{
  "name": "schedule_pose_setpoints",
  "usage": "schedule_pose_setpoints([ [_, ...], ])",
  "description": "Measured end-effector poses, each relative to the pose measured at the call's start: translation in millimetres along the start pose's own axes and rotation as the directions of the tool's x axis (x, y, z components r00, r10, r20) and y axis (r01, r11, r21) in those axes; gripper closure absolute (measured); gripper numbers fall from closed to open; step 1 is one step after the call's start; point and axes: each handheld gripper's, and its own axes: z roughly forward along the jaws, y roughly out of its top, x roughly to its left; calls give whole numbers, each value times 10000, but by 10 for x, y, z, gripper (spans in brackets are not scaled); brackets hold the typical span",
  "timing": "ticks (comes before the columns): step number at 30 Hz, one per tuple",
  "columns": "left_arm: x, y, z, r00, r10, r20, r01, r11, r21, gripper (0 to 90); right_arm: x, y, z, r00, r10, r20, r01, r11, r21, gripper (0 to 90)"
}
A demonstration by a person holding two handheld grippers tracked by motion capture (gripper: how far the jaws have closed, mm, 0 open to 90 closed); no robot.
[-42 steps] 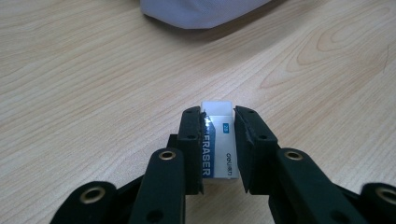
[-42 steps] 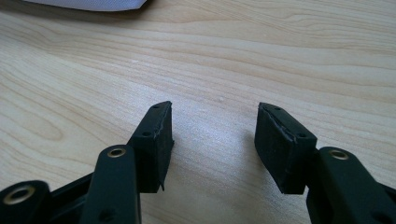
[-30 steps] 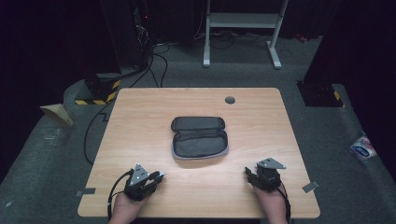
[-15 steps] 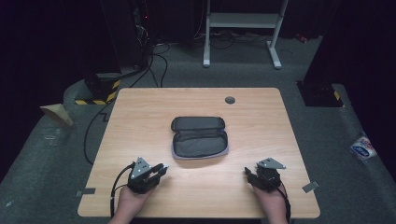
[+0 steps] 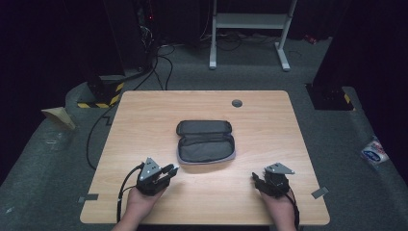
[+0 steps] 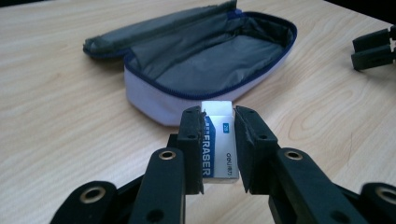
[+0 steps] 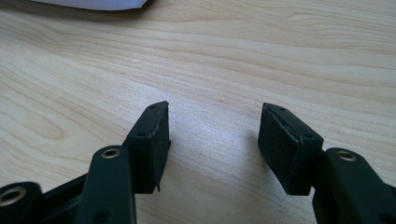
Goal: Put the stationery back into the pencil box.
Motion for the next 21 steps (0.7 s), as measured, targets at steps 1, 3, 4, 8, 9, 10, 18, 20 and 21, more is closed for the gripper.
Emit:
schedule_pose_setpoints([
  [1, -1, 27, 8, 10000, 16, 0, -16, 10000, -17, 727, -2, 0, 0, 10000, -25, -3, 25, 10000, -8, 431],
  [3, -5, 82, 24, 10000, 23, 14, -23, 10000, -91, 727, -2, 0, 0, 10000, -23, -1, 23, 10000, -5, 431],
  [4, -6, 109, 33, 10000, 31, 6, -31, 9999, -141, 727, -2, 0, 0, 10000, -24, -1, 24, 10000, -7, 431],
  [8, -2, 211, 89, 10000, 67, 51, -66, 9998, -205, 727, -2, 0, 0, 10000, -21, -6, 21, 10000, -6, 430],
  [9, 2, 235, 108, 9999, 68, 76, -67, 9998, -194, 726, -2, 0, 0, 10000, -21, -5, 21, 10000, -5, 431],
  [10, 4, 261, 128, 10000, 49, 79, -48, 9998, -188, 726, -2, 0, 0, 10000, -23, -6, 23, 10000, -6, 430],
  [18, 46, 442, 315, 9997, -182, 171, 184, 9998, -80, 726, 0, 0, 0, 10000, -3, -7, 3, 10000, 0, 429],
  [20, 66, 488, 373, 9996, -223, 164, 223, 9997, -24, 726, 0, 0, 0, 10000, -5, -11, 5, 10000, 1, 428],
  [21, 77, 509, 400, 9995, -263, 178, 264, 9997, -18, 726, 0, 0, 0, 10000, -1, -12, 1, 10000, 3, 429],
])
